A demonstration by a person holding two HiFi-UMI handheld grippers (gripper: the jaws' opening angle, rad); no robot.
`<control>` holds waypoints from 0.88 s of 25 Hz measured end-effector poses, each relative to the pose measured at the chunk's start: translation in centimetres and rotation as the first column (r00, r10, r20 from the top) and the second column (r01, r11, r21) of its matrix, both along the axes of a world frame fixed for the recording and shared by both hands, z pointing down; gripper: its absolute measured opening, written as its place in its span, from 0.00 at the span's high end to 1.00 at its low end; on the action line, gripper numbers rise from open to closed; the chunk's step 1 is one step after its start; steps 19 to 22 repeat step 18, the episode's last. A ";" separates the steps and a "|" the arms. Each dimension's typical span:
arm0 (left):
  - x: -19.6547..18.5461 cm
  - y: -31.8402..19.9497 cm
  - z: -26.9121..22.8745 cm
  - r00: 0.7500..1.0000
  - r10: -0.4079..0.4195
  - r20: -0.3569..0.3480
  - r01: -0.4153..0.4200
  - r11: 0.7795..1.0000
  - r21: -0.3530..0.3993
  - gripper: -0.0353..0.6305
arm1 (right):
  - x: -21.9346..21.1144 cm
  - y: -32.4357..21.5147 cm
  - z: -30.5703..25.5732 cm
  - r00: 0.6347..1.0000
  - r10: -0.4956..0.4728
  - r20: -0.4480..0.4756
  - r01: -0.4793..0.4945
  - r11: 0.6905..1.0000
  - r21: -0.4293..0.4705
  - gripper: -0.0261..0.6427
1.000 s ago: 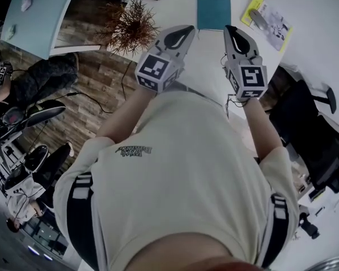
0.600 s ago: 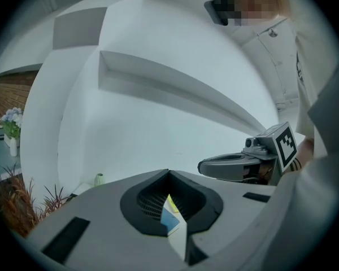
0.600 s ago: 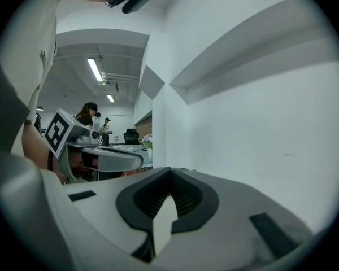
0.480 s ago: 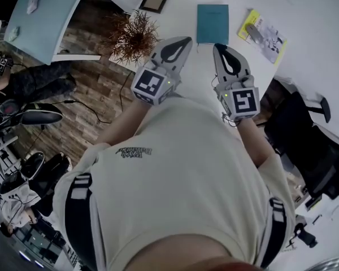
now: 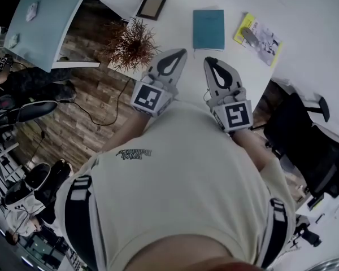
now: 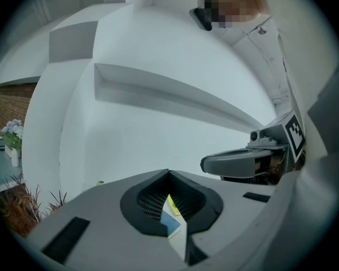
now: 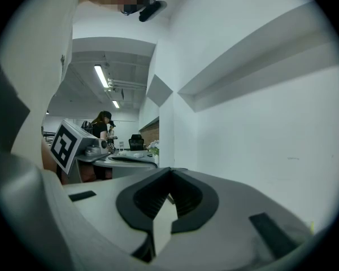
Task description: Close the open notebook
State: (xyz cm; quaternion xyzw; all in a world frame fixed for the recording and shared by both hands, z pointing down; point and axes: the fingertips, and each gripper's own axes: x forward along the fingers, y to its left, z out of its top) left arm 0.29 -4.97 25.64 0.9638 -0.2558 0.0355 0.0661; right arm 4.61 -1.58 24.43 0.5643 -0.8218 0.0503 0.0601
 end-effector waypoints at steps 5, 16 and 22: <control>0.5 -0.4 -0.6 1.000 0.011 -0.007 -0.010 1.000 0.015 0.93 | 0.2 -0.1 -0.3 1.000 0.009 0.000 -0.009 1.000 0.004 0.96; 0.5 -0.8 -0.1 1.000 0.014 -0.009 -0.014 1.000 0.001 0.93 | 0.6 -0.8 -0.5 1.000 0.019 0.009 -0.019 1.000 0.007 0.96; 0.5 -0.8 0.1 1.000 0.020 -0.006 -0.020 1.000 0.009 0.93 | 0.6 -0.6 -0.3 1.000 0.018 0.006 -0.018 1.000 -0.009 0.96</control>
